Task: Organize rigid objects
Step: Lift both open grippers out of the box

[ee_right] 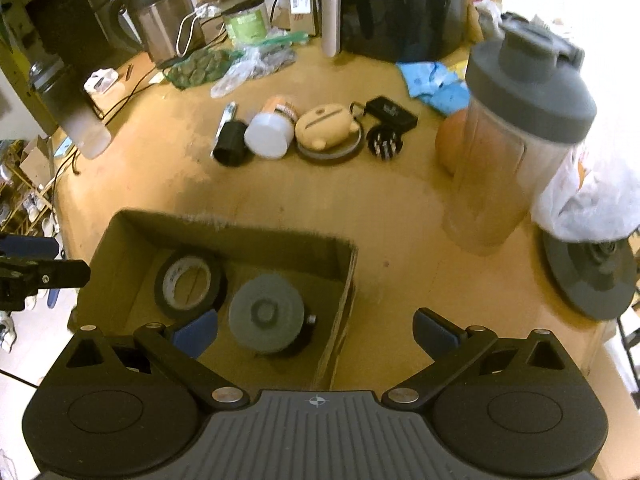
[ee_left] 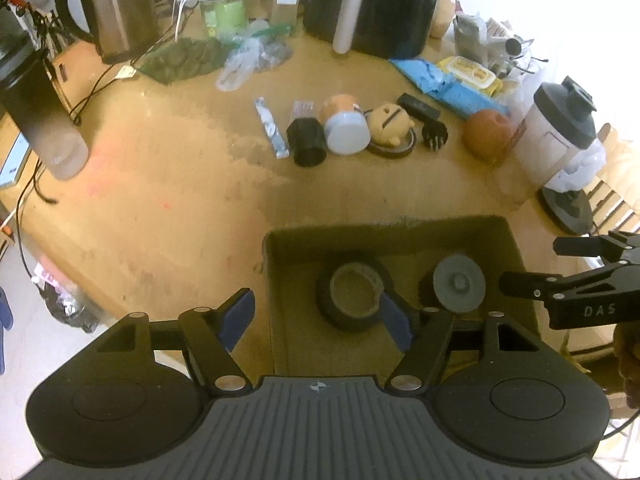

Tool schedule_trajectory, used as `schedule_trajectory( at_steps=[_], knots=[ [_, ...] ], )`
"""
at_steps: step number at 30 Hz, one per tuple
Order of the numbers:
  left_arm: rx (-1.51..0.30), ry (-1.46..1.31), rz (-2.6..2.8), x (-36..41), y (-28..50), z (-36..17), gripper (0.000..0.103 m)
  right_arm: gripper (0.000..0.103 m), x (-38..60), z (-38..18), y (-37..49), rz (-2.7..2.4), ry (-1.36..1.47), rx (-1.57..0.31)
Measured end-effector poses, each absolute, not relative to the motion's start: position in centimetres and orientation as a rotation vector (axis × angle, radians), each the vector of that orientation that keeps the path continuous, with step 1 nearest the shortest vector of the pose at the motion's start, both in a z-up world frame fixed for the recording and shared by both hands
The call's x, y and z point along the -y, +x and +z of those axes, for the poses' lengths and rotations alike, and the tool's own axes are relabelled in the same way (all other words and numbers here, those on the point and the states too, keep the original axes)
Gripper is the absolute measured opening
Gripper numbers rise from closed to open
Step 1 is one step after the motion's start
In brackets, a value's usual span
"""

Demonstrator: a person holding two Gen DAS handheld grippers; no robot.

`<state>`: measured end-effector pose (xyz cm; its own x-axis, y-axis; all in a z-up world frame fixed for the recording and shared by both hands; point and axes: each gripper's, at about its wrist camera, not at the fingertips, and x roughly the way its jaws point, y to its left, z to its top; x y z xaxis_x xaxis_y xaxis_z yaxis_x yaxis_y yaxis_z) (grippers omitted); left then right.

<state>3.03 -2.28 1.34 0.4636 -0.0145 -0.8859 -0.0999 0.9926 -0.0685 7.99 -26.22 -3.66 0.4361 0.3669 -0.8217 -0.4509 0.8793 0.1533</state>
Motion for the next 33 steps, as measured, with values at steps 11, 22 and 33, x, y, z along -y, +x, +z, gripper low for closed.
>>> schedule_trajectory(
  at_steps=[11,22,33],
  knots=[
    [-1.060,-0.096,0.047,1.9,6.5,2.2,0.068,0.103,25.9,-2.2,11.2,0.488,-0.091,-0.947],
    [-1.073,-0.109,0.025,0.9,8.3,1.4,0.068,0.103,25.7,-2.2,13.0,0.459,-0.058,-0.900],
    [-1.107,-0.152,-0.010,-0.3,9.4,-0.2,0.068,0.102,24.6,-3.5,14.4,0.471,-0.033,-0.866]
  ],
)
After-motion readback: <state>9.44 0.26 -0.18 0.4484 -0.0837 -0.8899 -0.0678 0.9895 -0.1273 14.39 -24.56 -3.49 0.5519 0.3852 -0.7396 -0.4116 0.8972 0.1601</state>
